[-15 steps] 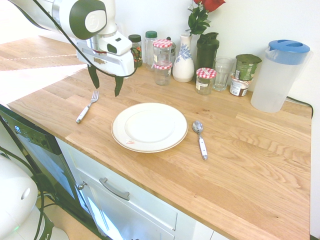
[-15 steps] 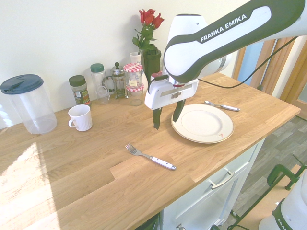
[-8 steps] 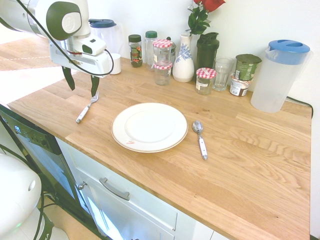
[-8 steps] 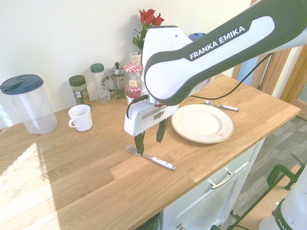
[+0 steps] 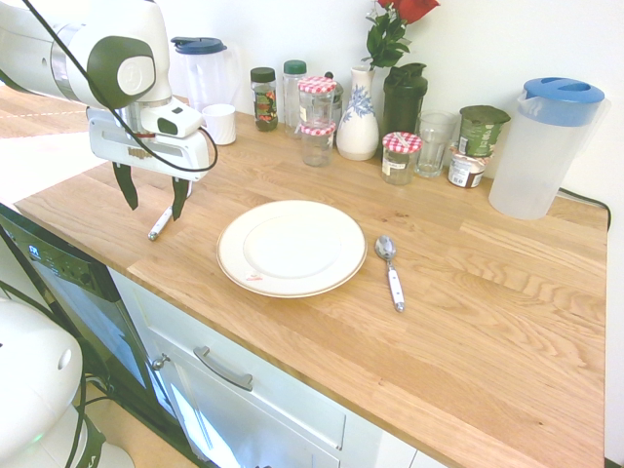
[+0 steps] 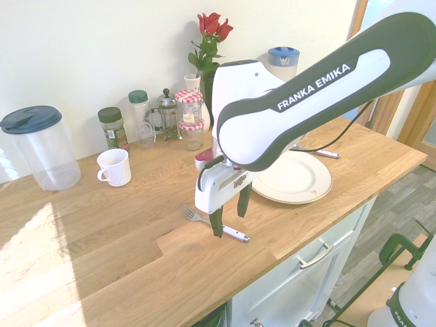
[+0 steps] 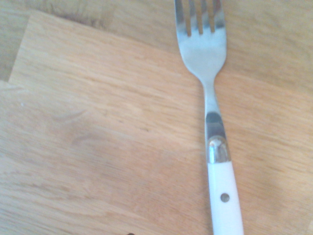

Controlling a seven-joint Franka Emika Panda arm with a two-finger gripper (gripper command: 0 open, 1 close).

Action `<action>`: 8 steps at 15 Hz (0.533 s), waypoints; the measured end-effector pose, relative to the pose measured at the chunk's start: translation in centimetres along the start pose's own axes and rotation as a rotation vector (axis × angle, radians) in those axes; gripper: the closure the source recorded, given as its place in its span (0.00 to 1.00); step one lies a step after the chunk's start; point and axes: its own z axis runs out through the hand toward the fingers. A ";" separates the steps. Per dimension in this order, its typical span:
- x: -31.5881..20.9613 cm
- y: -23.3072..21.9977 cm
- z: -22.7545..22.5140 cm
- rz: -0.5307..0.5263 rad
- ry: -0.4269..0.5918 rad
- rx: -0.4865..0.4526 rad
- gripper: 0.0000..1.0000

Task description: Put the fork into the plate

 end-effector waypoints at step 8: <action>-1.2 -0.3 1.1 -0.097 0.037 -0.032 1.00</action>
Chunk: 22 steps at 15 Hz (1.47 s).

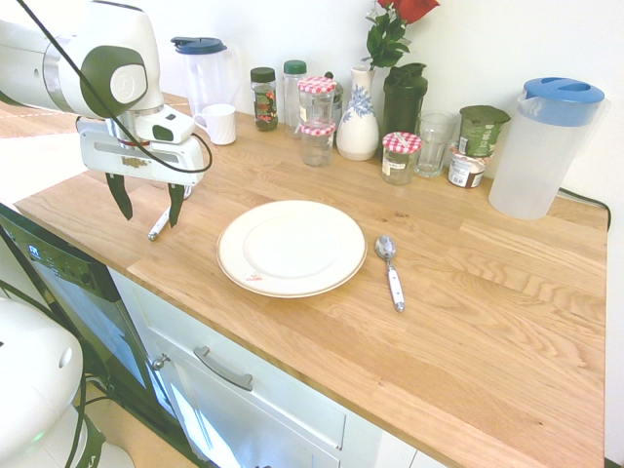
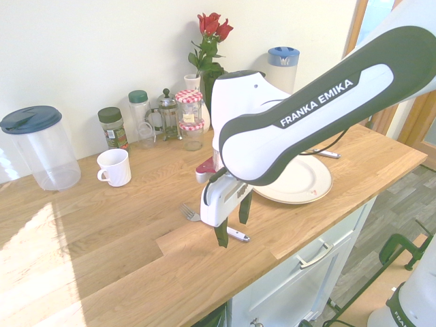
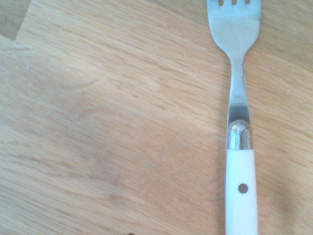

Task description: Put the fork into the plate

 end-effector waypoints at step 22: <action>0.0 0.5 1.4 -0.020 0.032 -0.026 1.00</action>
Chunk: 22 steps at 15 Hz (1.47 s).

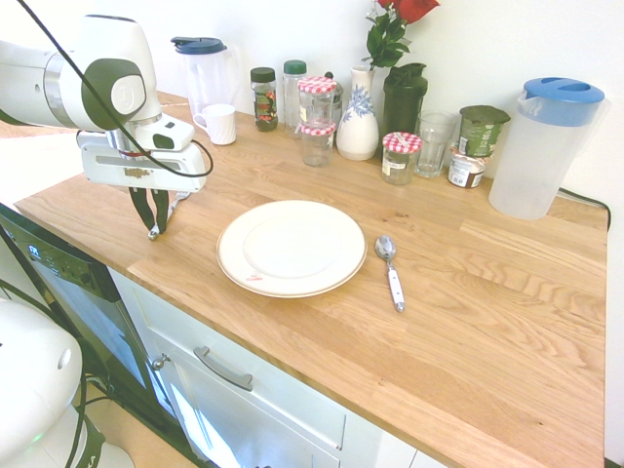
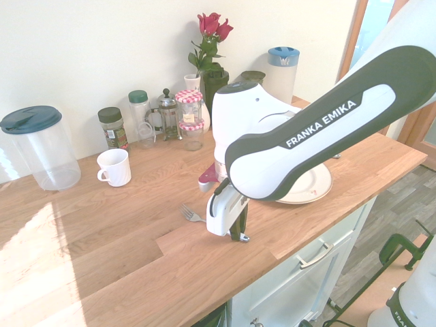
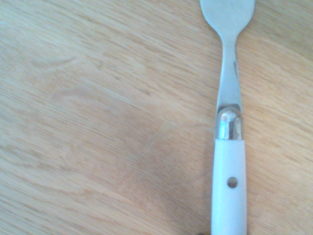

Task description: Put the fork into the plate

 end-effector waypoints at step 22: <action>11.8 18.6 -6.8 0.322 0.131 0.031 1.00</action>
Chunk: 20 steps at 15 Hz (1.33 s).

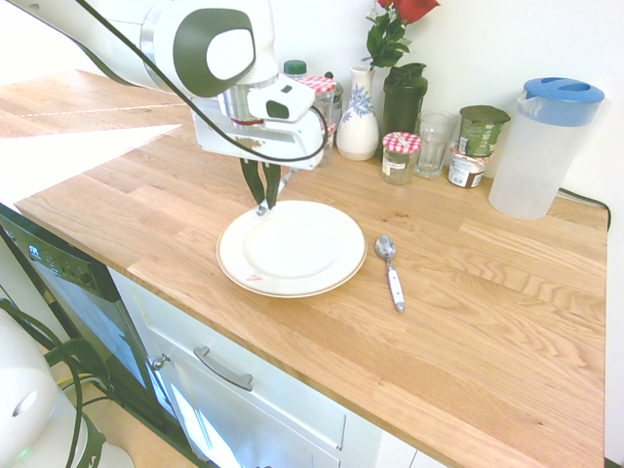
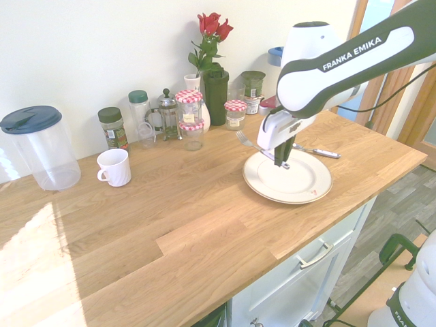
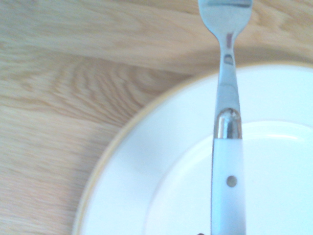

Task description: Put the fork into the plate

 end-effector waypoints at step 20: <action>-1.9 3.2 3.9 0.008 -0.072 -0.043 0.00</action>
